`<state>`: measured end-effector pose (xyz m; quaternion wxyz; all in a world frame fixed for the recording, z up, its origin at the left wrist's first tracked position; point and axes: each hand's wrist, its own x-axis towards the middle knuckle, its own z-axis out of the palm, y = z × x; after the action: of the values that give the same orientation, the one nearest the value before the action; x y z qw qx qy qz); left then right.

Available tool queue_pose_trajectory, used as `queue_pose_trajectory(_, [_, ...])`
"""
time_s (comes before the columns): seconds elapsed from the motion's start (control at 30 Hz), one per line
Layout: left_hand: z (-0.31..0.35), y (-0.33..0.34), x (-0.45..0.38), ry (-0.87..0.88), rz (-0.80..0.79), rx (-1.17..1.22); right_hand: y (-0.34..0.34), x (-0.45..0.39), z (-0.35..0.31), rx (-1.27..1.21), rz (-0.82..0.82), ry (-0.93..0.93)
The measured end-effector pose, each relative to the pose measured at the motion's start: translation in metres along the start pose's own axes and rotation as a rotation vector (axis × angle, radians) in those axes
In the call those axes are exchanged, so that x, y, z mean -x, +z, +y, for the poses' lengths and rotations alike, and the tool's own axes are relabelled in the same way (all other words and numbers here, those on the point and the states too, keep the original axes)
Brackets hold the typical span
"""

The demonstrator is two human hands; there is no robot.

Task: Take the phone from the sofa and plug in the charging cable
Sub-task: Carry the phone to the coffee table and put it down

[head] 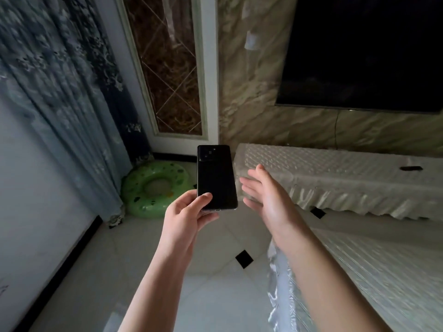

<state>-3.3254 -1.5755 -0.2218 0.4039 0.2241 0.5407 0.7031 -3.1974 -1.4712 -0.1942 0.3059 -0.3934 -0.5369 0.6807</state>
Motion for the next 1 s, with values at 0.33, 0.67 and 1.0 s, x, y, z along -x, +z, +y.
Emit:
queue_pose_trajectory(0.33, [-0.001,-0.005,-0.090,-0.023,0.079,-0.078,0.018,-0.102,-0.001,-0.037,-0.015,-0.017])
queue_pose_trajectory(0.67, [0.007,0.048,-0.228,-0.010,0.124,-0.113,-0.021,-0.249,-0.042,-0.093,-0.005,-0.018])
queue_pose_trajectory(1.0, [0.008,0.110,-0.322,-0.023,-0.018,-0.020,-0.068,-0.308,-0.082,0.088,0.172,-0.114])
